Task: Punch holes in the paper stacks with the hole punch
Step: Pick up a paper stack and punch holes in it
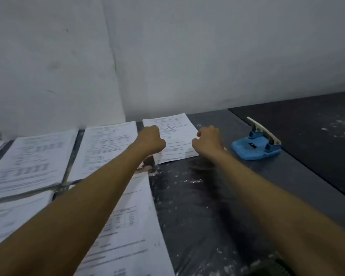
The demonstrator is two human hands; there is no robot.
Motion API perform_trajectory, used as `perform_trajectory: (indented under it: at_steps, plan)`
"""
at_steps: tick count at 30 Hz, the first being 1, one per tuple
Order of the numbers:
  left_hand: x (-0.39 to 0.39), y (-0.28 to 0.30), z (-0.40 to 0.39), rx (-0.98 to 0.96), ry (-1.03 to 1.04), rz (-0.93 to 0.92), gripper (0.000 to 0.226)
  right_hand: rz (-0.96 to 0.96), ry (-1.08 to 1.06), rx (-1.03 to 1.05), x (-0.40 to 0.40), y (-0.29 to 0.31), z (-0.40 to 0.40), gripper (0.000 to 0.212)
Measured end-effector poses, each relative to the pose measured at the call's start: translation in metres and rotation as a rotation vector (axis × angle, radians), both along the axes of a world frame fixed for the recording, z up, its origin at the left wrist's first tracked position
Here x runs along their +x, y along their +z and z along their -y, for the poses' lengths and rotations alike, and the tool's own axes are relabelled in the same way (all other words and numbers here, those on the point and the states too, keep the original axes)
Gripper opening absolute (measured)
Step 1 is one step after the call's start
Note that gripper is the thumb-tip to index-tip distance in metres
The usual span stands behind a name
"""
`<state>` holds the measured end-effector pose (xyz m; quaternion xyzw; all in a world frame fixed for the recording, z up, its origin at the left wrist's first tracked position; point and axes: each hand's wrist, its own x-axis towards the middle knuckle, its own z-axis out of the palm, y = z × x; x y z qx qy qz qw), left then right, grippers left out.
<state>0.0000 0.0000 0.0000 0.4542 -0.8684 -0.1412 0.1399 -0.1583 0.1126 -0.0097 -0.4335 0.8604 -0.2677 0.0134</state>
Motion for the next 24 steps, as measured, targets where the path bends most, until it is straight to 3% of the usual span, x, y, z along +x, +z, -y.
perform_trajectory:
  at_steps: [2,6,10,13,18,22,24]
  plan:
    - [-0.011,-0.003,0.006,0.017,0.026,0.071,0.019,0.049,-0.047,0.092,-0.011,0.0,0.004,0.053]
    - [-0.028,-0.009,0.015,0.069,0.051,0.173,0.041,0.175,-0.081,0.2,-0.031,-0.009,0.018,0.065]
    - [-0.038,-0.016,0.021,0.081,0.108,0.242,0.067,0.112,-0.084,0.223,-0.044,-0.018,0.029,0.066]
    - [-0.044,-0.019,0.026,0.073,0.145,0.307,0.083,0.08,-0.073,0.25,-0.05,-0.021,0.038,0.057]
    - [-0.047,-0.019,0.032,0.077,0.166,0.361,0.092,0.15,-0.04,0.268,-0.047,-0.018,0.048,0.022]
    - [-0.047,-0.019,0.037,0.114,0.192,0.323,0.095,0.25,-0.057,0.265,-0.044,-0.014,0.056,0.021]
    - [-0.046,-0.02,0.039,0.129,0.208,0.303,0.097,0.29,-0.074,0.264,-0.043,-0.013,0.059,0.033]
